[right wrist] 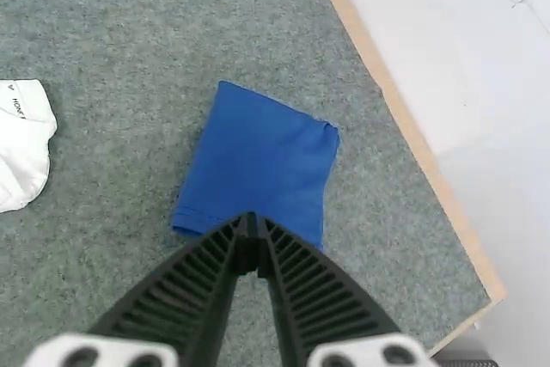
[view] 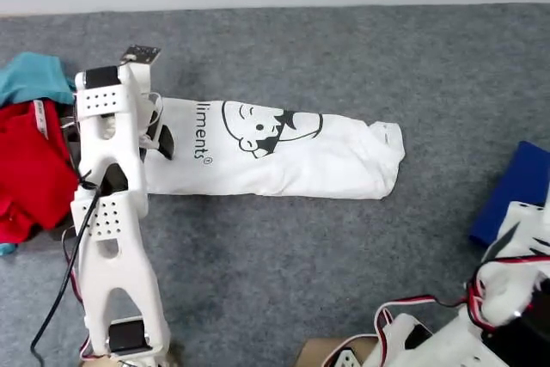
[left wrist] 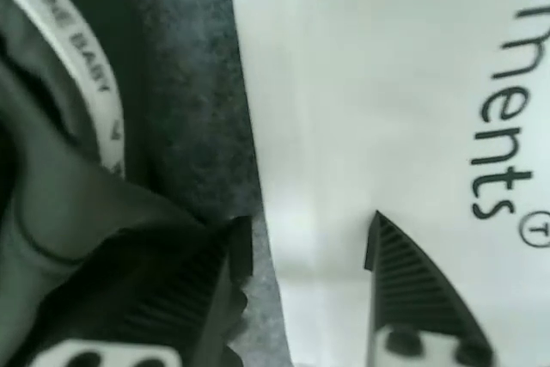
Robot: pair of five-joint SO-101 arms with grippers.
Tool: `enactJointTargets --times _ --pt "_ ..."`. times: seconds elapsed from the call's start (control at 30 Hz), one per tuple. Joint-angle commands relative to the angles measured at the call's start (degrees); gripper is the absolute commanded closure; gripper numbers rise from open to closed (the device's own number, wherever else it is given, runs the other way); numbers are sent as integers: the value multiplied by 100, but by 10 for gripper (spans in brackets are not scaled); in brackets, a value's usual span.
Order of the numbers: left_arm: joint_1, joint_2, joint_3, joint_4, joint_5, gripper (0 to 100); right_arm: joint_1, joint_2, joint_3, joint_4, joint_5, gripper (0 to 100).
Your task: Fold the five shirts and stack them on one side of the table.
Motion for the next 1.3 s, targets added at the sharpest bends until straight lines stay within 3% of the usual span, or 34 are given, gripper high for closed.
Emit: enactJointTargets --times 0.0,0.63,0.93,1.07,1.27 --pt "53 -53 -75 -9 35 778 66 -40 0 224 62 983" --pt "431 211 -31 26 141 840 57 -303 0 224 70 983" --pt "545 360 -75 105 97 922 57 -303 0 224 70 983" --pt "571 352 -75 158 -290 994 57 -303 0 224 70 983" --pt "369 185 -31 167 -273 995 57 -303 0 224 70 983"
